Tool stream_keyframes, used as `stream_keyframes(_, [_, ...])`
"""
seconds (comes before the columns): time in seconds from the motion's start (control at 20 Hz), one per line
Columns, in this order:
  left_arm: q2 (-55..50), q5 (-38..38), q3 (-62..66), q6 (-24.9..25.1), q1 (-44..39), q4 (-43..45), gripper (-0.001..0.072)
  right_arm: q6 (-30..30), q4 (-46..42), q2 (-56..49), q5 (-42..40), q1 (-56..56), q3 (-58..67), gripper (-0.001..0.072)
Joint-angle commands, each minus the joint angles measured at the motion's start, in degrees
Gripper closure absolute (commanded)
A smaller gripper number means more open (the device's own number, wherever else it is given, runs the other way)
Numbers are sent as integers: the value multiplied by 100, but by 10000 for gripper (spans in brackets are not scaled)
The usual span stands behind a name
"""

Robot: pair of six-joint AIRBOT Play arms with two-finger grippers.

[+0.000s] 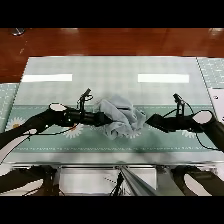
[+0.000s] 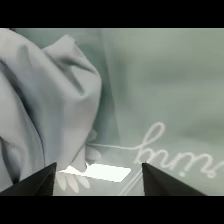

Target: Fold the shirts.

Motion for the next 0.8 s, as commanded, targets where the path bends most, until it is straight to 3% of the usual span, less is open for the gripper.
stream_keyframes(0.0, [-33,-337,44,70,260,33,685,-474,833,-573,-273,243,59,107])
stream_keyframes(0.3, [-33,-431,44,59,411,33,685,-1250,1829,-1460,-114,243,402,119])
stream_keyframes(0.35, [-33,-428,44,59,411,33,685,-1309,1941,-1576,-114,243,492,259])
stream_keyframes(0.45, [-33,-431,46,59,420,33,685,-1705,2103,-1720,0,240,715,686])
stream_keyframes(0.55, [-4,-590,177,61,601,33,685,-1790,1746,-1663,358,236,1202,690])
stream_keyframes(0.75, [562,-828,1281,31,1357,42,686,-627,-214,-1325,1016,236,3471,690])
